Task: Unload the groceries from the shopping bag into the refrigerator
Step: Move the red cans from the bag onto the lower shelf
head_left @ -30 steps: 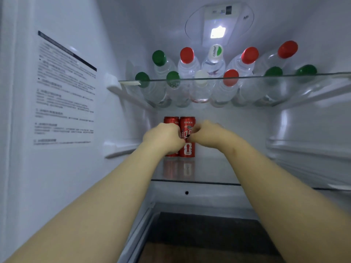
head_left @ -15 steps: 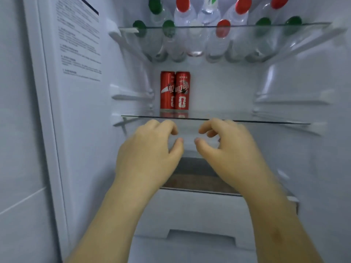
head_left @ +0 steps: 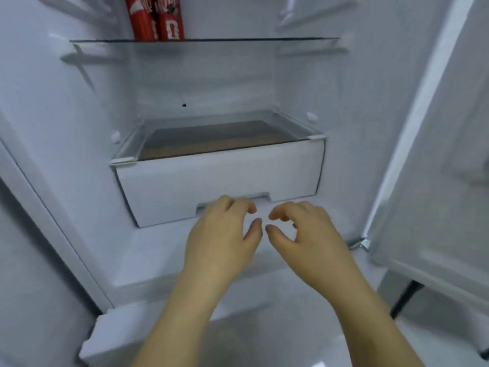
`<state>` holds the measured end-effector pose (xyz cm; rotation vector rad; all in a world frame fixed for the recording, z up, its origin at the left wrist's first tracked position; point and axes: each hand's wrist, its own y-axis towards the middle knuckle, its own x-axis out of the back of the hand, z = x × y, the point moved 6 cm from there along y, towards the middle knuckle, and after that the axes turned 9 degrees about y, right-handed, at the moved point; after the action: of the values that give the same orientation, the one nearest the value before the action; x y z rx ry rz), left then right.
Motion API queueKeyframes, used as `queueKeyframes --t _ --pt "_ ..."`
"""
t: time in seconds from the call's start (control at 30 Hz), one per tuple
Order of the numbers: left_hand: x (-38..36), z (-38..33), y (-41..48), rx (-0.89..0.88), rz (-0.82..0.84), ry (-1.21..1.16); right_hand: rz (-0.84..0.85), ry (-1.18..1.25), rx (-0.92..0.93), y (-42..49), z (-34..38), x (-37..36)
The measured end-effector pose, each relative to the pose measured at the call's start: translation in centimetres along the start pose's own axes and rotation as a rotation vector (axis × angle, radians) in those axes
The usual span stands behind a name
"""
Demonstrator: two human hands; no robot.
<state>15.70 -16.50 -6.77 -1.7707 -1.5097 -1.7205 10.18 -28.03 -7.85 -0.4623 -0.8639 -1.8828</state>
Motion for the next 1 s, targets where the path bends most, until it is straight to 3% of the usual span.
queueKeyframes --t 0.23,0.53,0.77,1.0 --pt "-6.8 -8.2 -4.8 -0.291 0.24 -0.113 -0.113 -0.079 -0.311 -10.2 -7.2 2.4" --pt "-12.0 -24.0 -14.0 -0.725 0.476 -0.194 -0.429 -0.174 -0.752 -26.5 -13.7 11.7" --pt "-10.8 -37.2 -27.1 -1.037 0.584 -0.295 -0.697 -0.286 -1.035 -44.5 -12.9 19.4" --pt "-5.9 -48.7 -43.8 -1.343 0.659 -0.433 -0.956 -0.396 -1.257 -63.7 -6.8 25.6"
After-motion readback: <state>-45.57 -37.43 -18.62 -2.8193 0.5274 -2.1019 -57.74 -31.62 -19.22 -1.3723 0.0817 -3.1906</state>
